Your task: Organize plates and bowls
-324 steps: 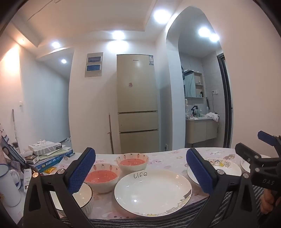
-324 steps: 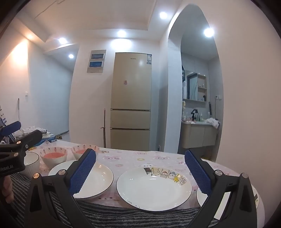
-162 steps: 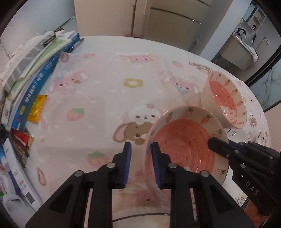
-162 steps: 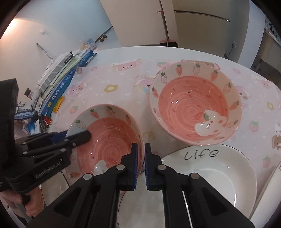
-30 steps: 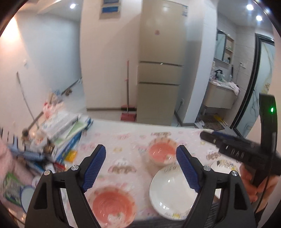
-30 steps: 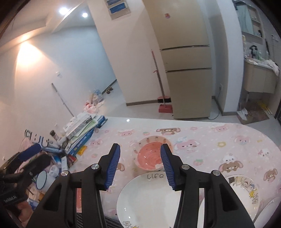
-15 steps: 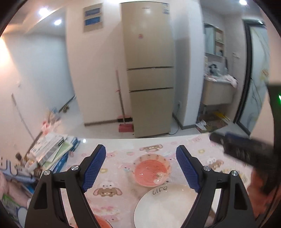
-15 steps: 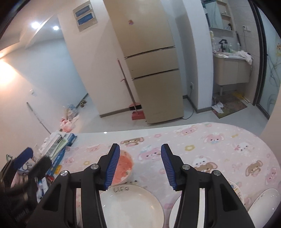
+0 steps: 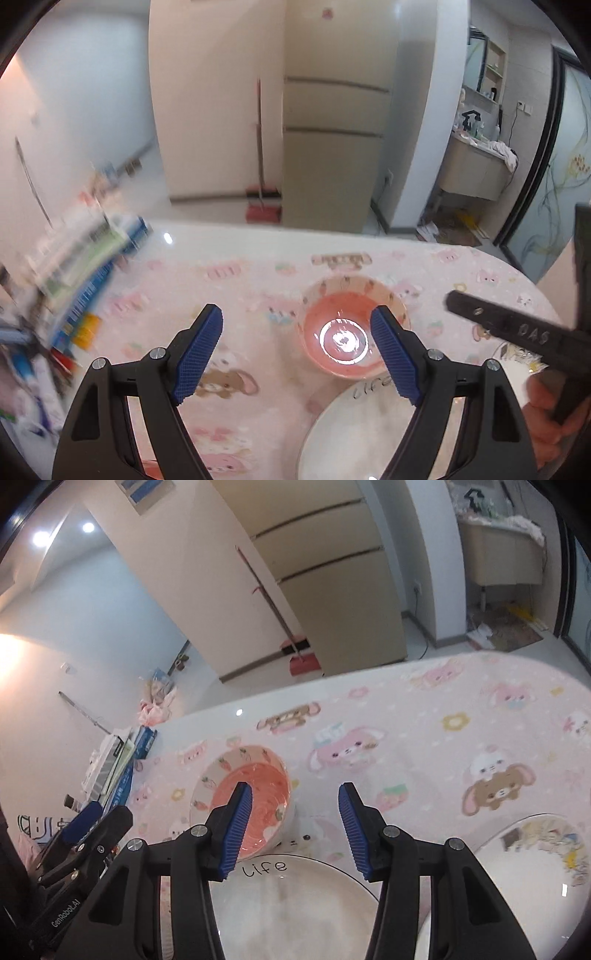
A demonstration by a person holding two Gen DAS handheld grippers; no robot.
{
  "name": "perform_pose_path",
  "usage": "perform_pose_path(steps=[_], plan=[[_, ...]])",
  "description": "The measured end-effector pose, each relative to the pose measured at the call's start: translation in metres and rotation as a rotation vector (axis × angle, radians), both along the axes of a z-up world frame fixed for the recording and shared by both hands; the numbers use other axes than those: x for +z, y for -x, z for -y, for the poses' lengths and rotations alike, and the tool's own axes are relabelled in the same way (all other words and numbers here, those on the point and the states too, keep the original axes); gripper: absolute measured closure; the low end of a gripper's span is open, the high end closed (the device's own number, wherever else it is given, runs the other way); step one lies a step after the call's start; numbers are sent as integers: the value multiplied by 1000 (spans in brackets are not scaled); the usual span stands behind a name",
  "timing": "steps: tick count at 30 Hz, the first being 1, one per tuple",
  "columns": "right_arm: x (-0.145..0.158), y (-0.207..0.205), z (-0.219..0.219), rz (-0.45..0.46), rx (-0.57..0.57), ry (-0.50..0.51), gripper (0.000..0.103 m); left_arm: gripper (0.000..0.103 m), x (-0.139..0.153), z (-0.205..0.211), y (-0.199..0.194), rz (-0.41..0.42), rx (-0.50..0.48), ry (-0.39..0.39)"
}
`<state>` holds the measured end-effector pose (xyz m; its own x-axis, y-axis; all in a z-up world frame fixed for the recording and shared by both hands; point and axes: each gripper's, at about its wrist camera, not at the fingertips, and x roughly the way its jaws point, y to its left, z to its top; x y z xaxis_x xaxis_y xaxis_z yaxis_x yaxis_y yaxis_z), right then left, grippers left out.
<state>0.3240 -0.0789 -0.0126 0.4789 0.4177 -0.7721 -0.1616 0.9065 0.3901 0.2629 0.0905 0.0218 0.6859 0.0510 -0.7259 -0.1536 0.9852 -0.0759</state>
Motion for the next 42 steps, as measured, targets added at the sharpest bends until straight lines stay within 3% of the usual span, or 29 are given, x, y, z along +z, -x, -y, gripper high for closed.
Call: perform_pose_path(steps=[5, 8, 11, 16, 21, 26, 34, 42], plan=[[-24, -4, -13, 2, 26, -15, 52, 26, -24, 2, -16, -33, -25, 39], [-34, -10, -16, -25, 33, -22, 65, 28, -33, 2, -21, -62, 17, 14], [-42, -11, -20, -44, 48, -22, 66, 32, -37, -3, -22, -60, 27, 29], [-54, -14, -32, -62, 62, -2, 69, 61, -56, -7, -31, -129, 5, 108], [-66, -15, -35, -99, 84, -26, 74, 76, -75, 4, -37, -238, -30, 113], [-71, -19, -30, -123, 87, -75, 74, 76, -78, 13, -36, -233, -33, 77], [-74, -20, -31, -118, 97, -77, 74, 77, -90, -6, -38, -257, -22, 241], [-76, -21, -37, -92, 104, -45, 79, 79, -93, -14, -38, -258, -5, 299]])
